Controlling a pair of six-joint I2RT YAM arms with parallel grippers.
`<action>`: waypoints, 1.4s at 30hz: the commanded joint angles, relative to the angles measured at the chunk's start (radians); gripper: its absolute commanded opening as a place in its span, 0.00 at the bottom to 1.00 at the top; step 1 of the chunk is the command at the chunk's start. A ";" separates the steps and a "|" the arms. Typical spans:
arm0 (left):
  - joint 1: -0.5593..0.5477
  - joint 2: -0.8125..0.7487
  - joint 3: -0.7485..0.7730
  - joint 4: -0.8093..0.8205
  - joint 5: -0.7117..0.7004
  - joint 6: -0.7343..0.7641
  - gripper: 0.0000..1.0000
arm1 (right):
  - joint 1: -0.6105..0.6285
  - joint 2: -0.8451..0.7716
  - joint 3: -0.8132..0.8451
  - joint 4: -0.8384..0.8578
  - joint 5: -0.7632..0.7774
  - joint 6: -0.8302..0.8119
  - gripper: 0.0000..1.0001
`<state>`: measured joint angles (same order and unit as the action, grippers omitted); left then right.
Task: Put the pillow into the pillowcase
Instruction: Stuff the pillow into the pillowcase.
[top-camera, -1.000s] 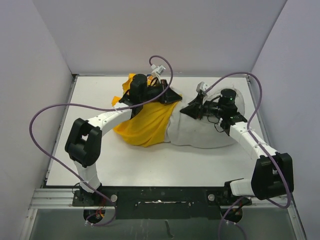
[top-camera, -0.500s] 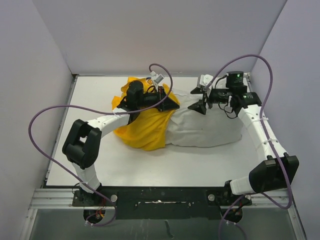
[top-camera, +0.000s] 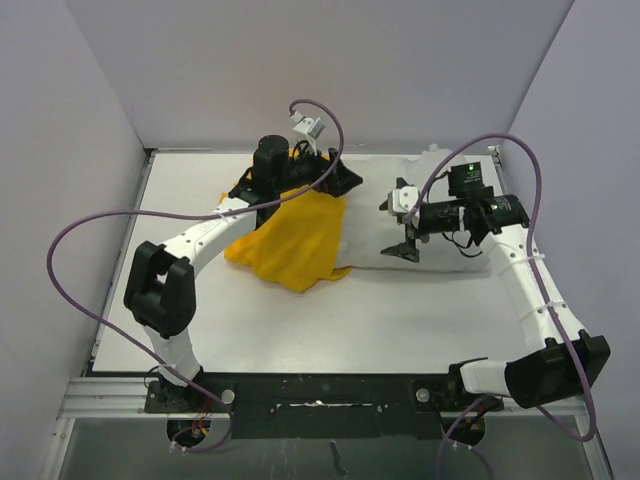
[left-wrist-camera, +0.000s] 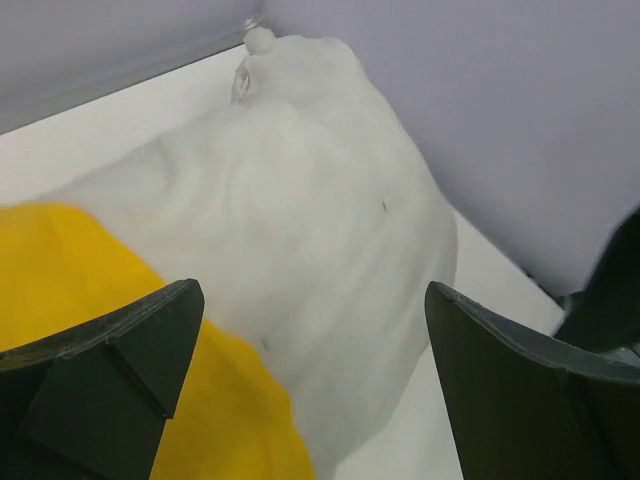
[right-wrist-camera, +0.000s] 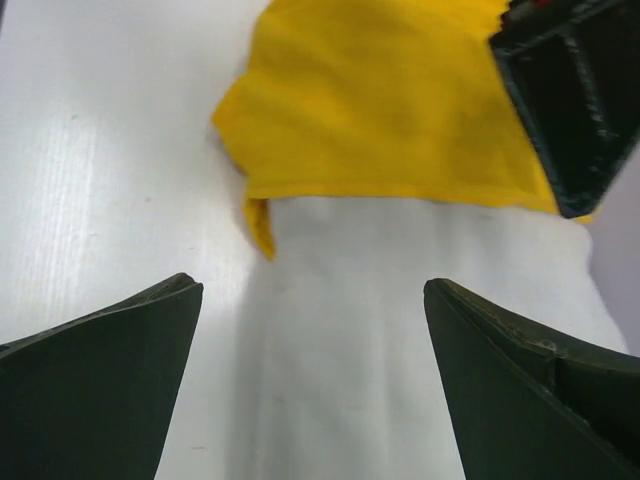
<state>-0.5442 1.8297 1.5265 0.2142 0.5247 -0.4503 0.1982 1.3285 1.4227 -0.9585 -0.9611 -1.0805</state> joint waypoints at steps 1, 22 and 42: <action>0.024 -0.230 -0.159 -0.007 -0.206 0.145 0.95 | 0.030 -0.077 -0.152 -0.033 0.010 -0.190 0.98; -0.341 -0.205 -0.383 -0.327 -1.113 -0.082 0.61 | 0.018 0.035 -0.424 0.638 0.371 0.003 0.98; -0.353 -0.126 -0.357 -0.311 -1.029 -0.160 0.23 | 0.006 0.213 -0.513 0.913 0.469 0.178 0.30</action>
<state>-0.8909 1.8320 1.2404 -0.1699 -0.6014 -0.6094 0.2173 1.5139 0.8833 -0.0772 -0.5003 -0.9745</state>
